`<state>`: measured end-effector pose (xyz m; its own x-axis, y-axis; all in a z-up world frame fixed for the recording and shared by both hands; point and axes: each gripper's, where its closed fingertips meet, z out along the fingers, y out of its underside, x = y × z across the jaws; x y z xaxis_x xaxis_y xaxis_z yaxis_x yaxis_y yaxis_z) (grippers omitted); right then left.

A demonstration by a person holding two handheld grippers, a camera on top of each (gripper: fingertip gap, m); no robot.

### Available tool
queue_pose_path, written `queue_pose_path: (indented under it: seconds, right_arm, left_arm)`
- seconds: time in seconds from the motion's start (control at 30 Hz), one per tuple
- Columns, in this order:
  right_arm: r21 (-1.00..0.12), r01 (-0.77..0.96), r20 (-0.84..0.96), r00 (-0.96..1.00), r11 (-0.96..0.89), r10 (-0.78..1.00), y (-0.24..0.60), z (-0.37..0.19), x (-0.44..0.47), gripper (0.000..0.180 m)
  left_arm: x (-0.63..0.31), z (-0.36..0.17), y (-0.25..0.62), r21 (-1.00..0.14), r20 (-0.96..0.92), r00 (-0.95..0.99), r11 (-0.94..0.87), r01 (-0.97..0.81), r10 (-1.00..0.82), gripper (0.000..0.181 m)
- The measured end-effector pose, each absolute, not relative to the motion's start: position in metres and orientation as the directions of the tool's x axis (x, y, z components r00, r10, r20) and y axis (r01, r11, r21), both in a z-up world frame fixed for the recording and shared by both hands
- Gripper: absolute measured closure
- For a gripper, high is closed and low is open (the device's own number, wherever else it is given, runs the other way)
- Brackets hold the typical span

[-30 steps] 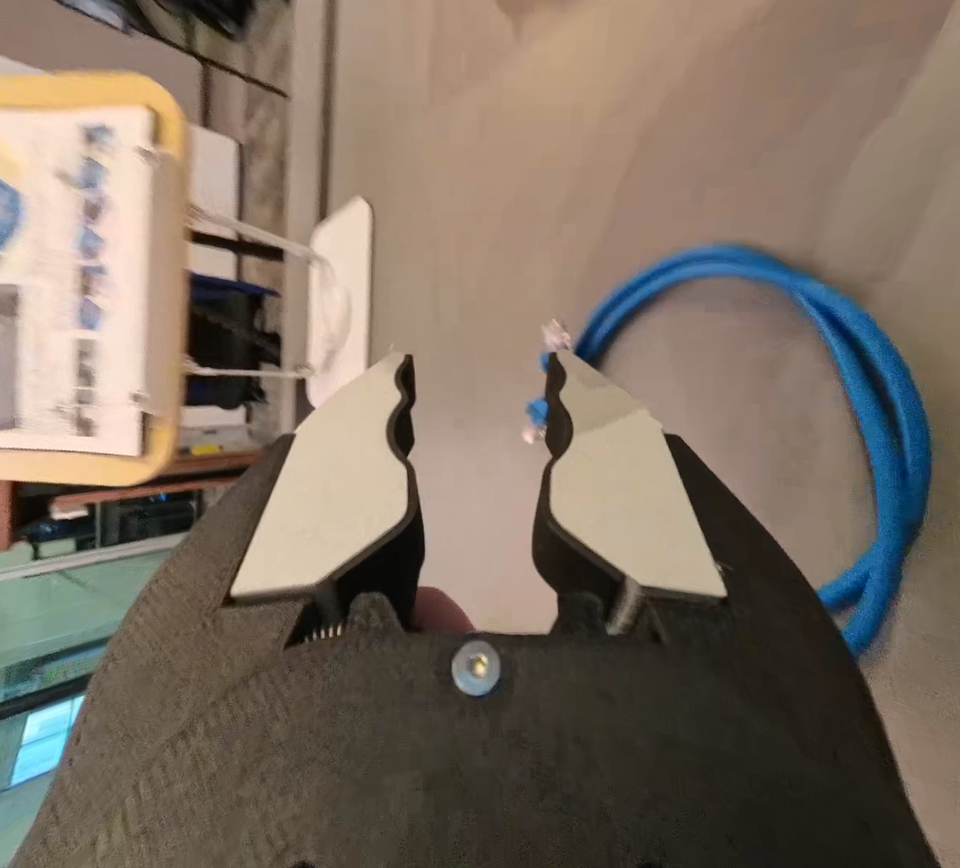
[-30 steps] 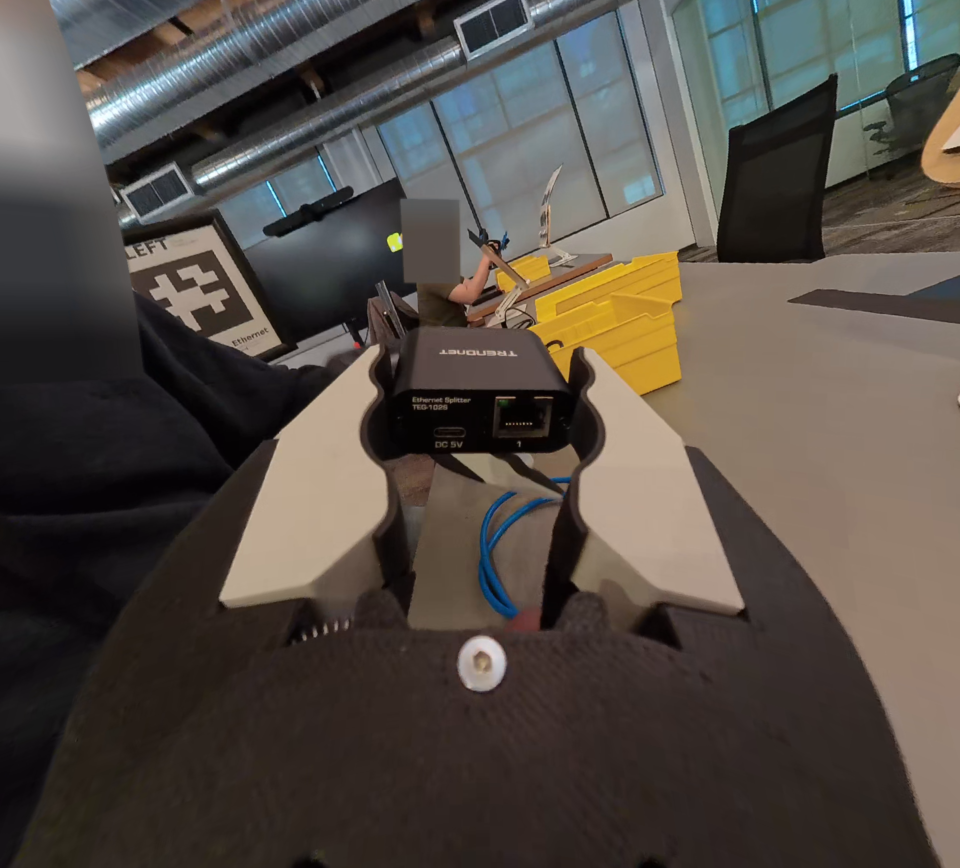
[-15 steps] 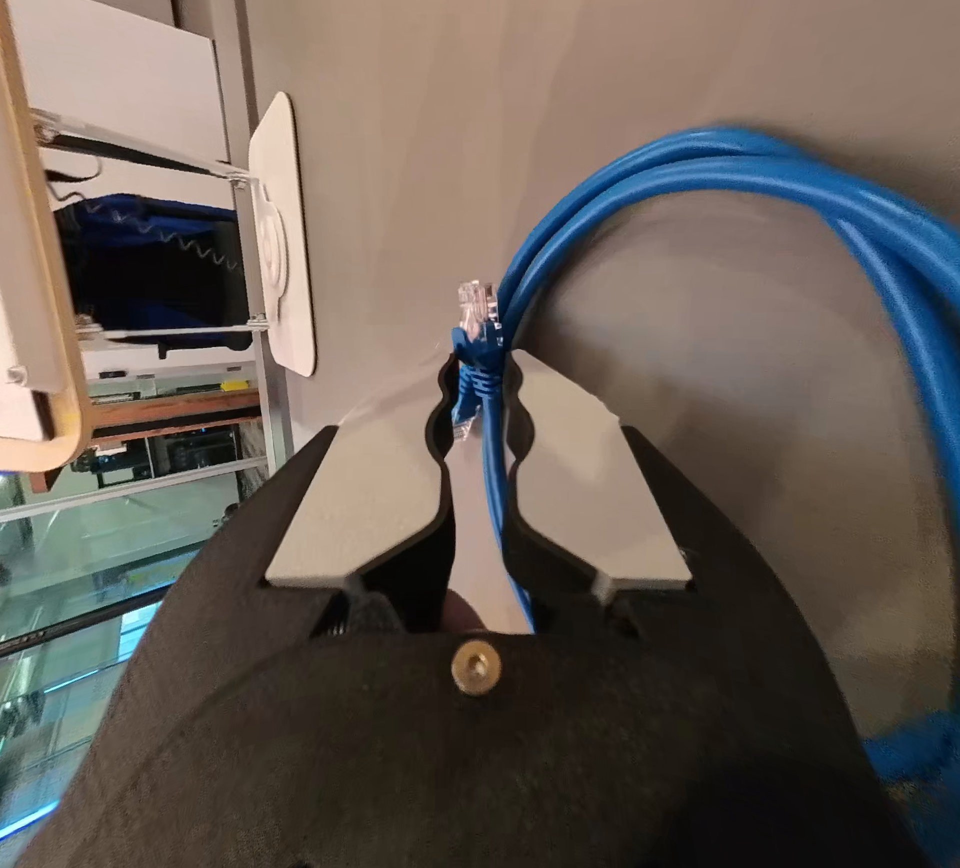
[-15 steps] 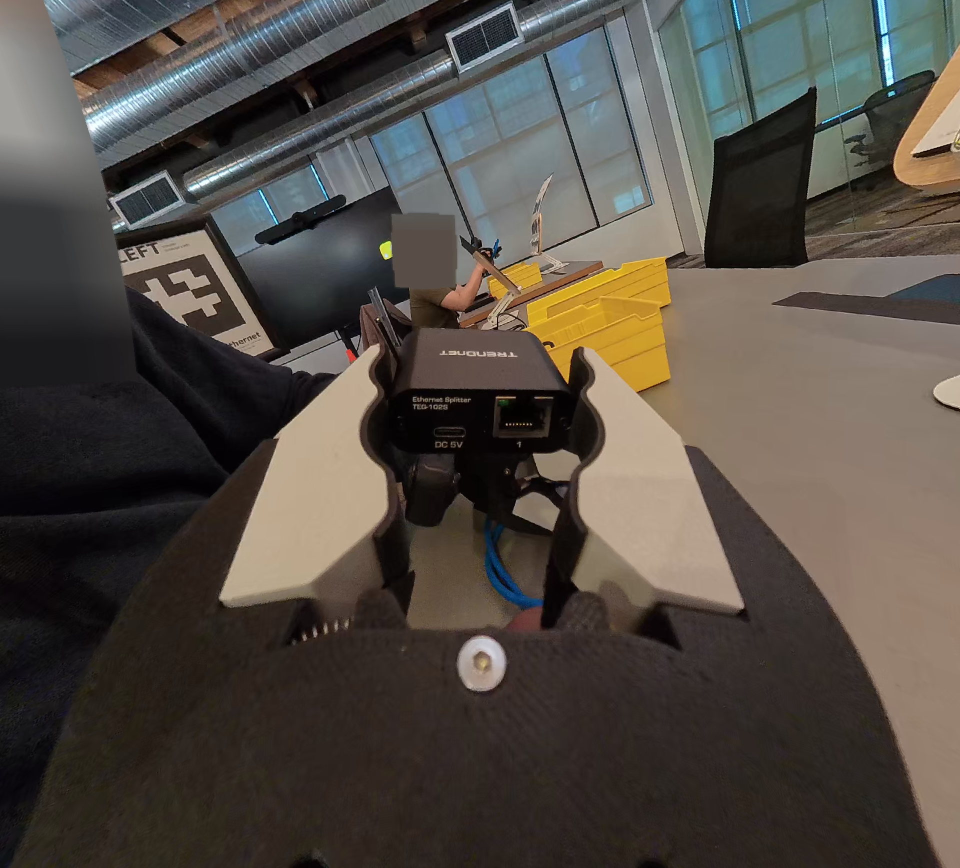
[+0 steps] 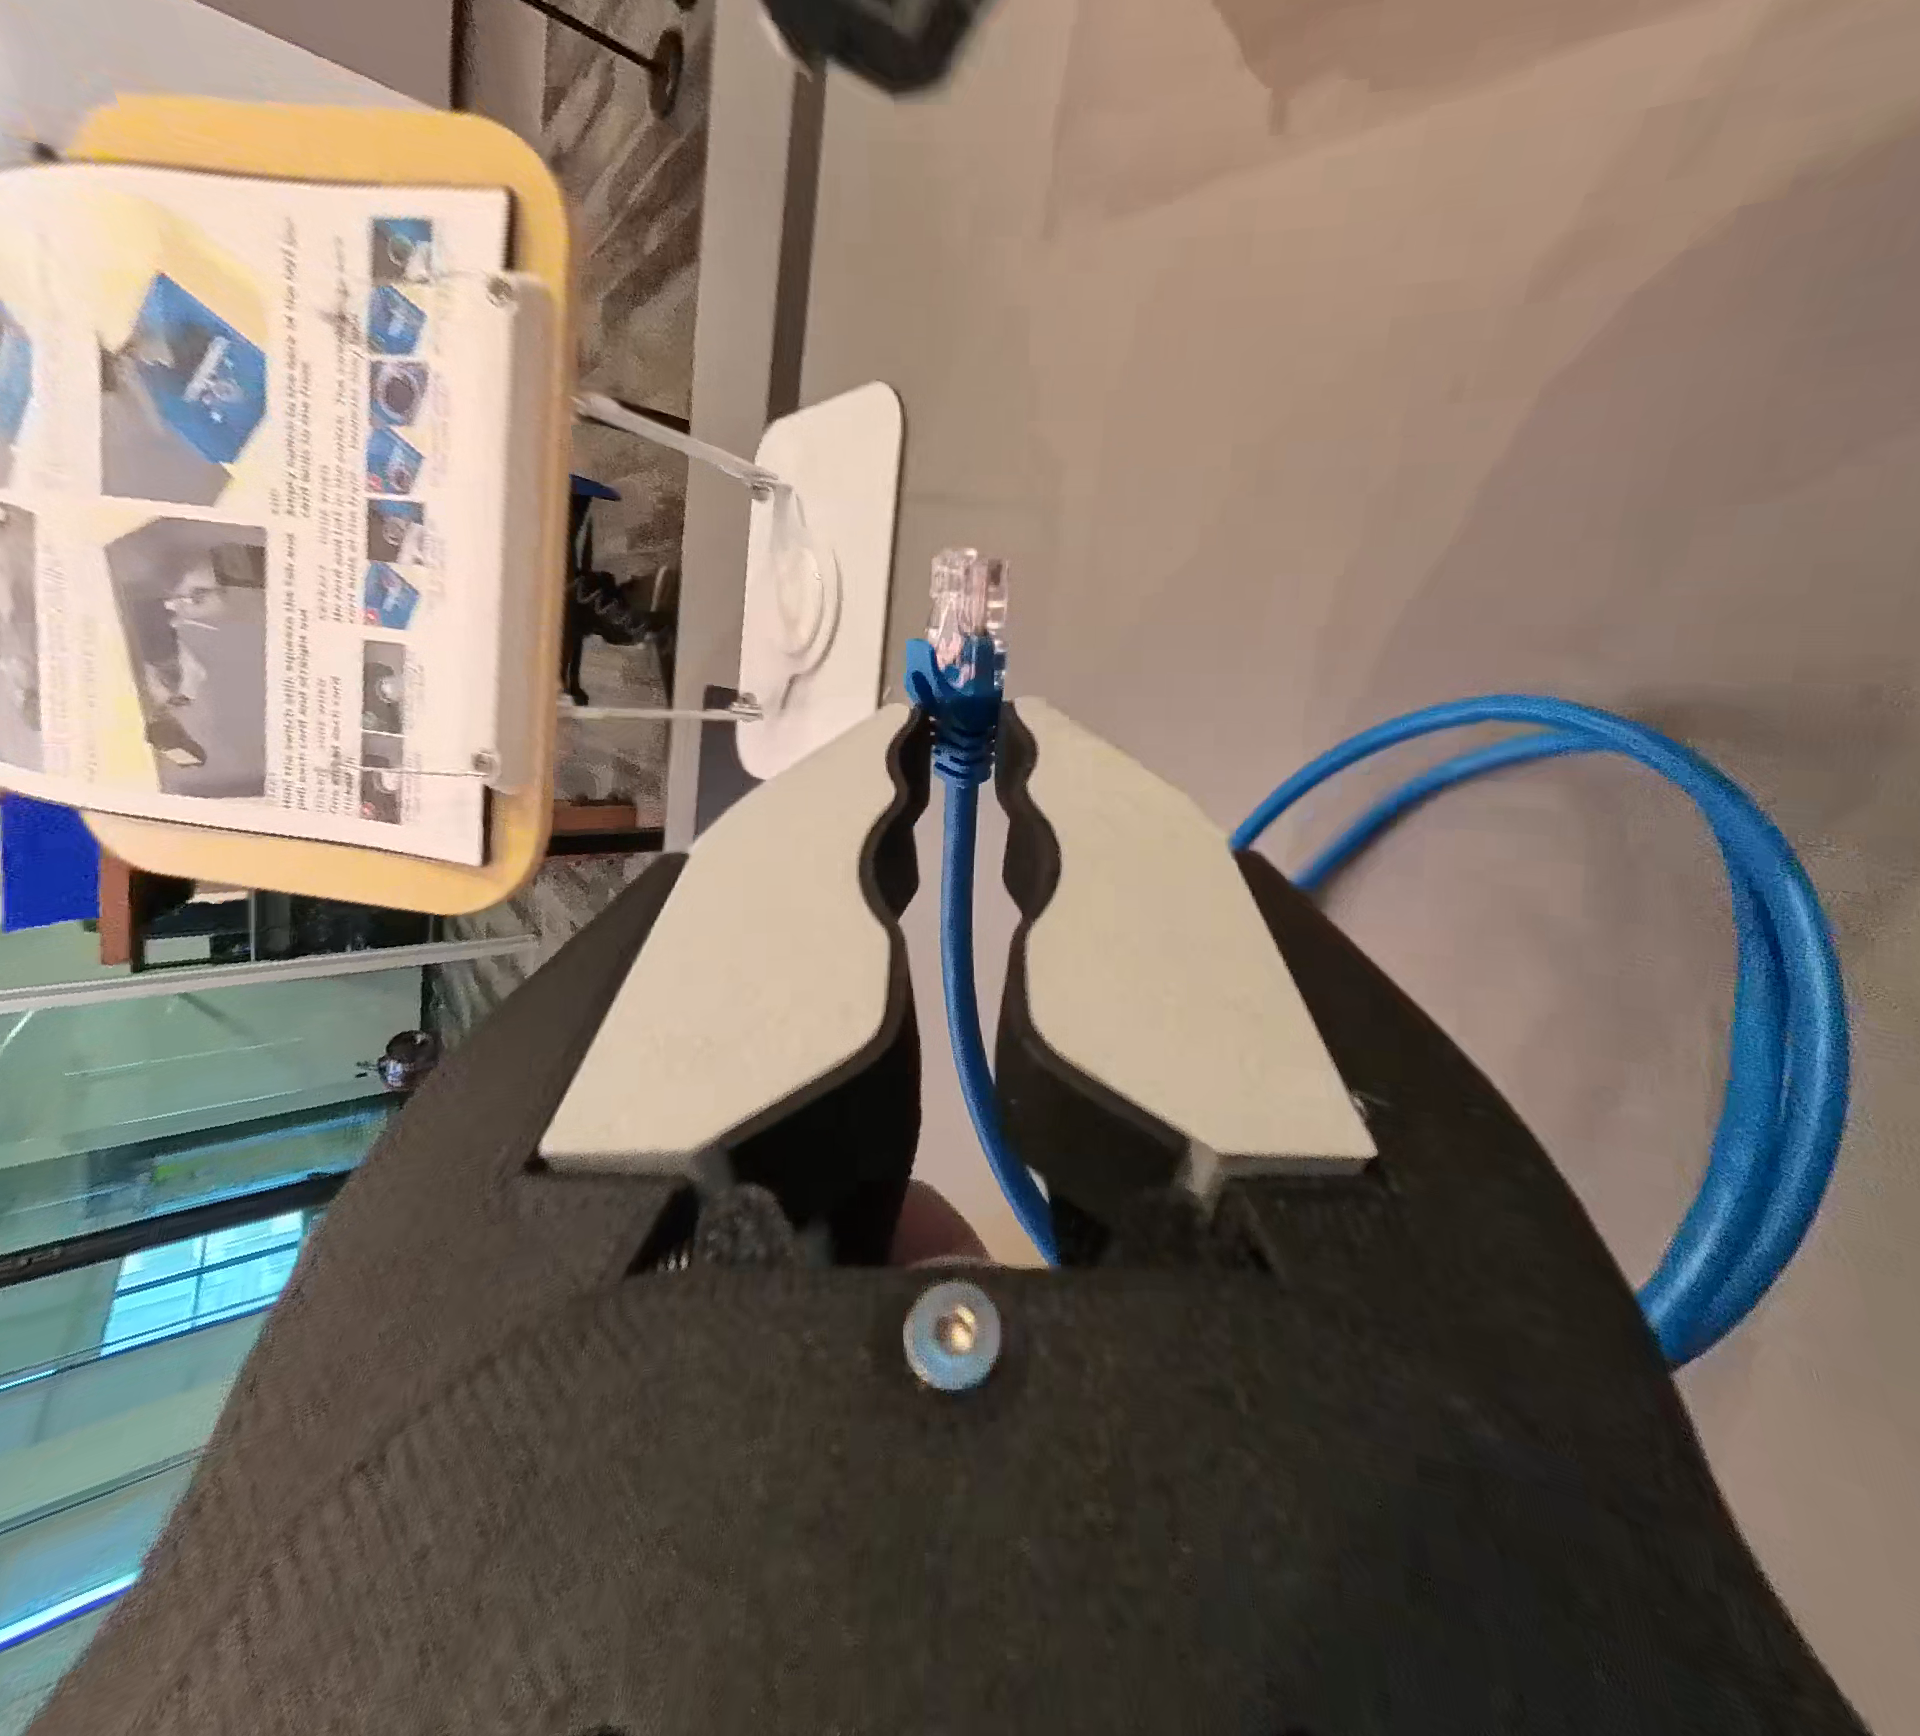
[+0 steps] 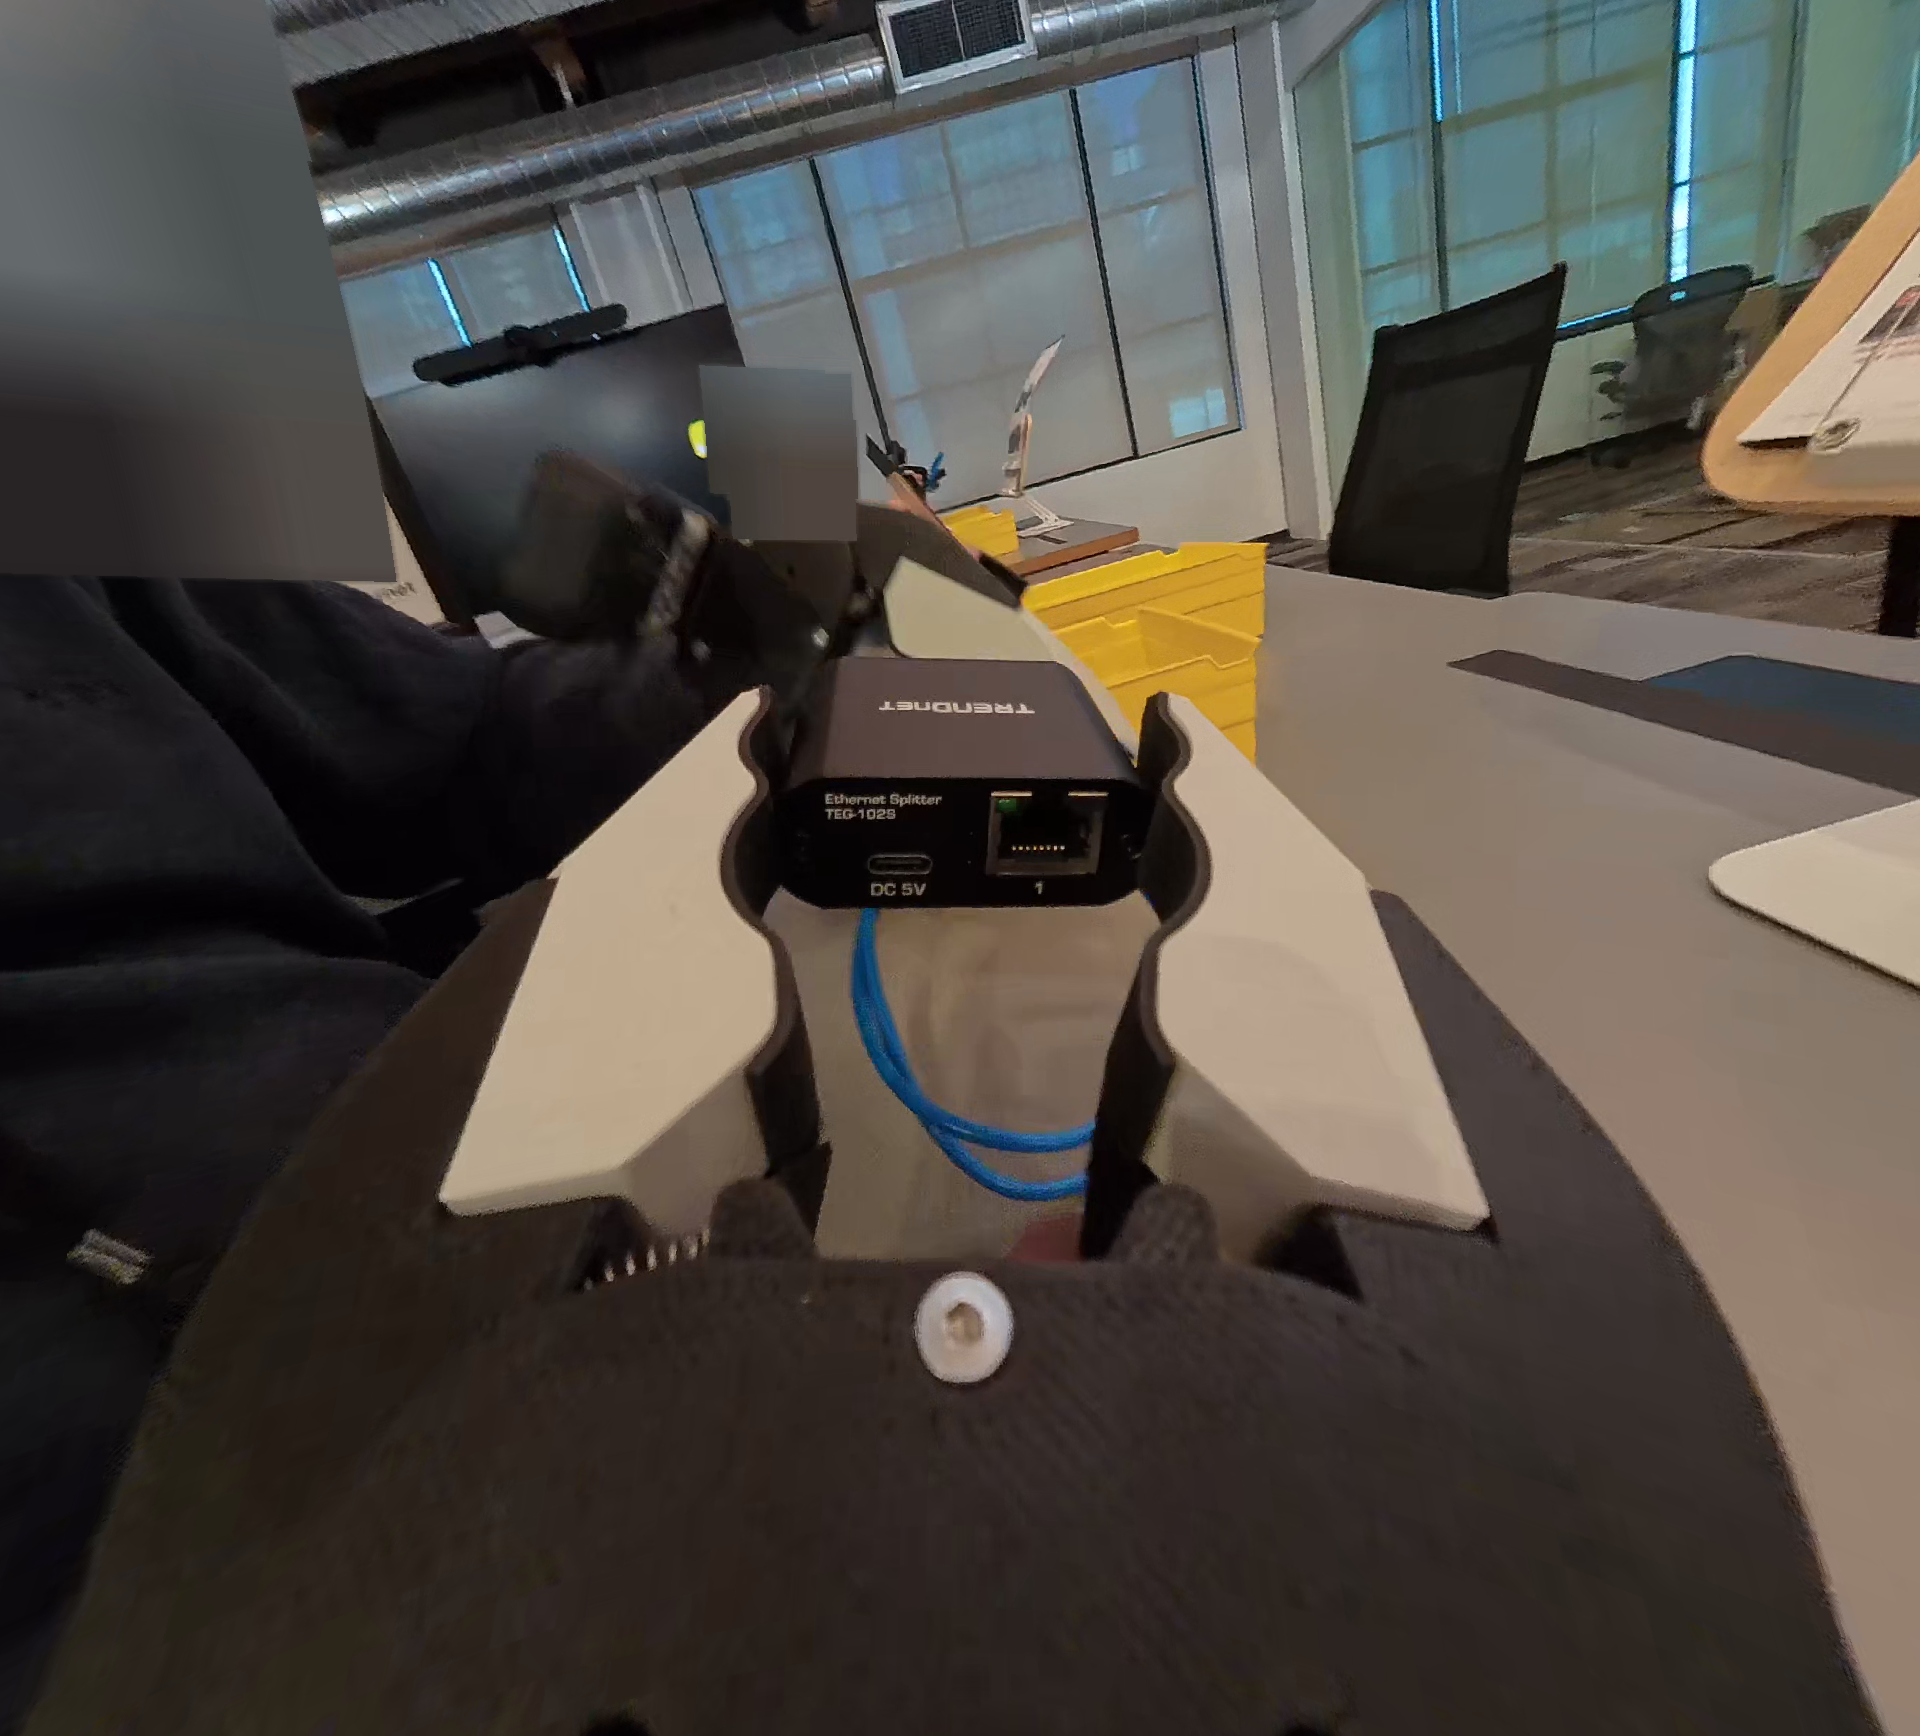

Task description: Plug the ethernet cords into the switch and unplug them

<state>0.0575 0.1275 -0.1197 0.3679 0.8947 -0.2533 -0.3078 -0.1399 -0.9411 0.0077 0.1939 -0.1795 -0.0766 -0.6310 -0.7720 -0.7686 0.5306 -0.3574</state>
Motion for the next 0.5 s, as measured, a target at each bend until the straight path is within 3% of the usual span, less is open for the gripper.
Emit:
queue_pose_path:
  seconds: [0.5]
  right_arm:
    - [-0.994,-0.103,-0.031,0.550,0.031,0.834,0.143,-0.124,0.052,0.111]
  left_arm:
    - [0.036,-0.144,0.171,-0.323,-0.757,-0.131,0.541,-0.776,-0.640,0.169]
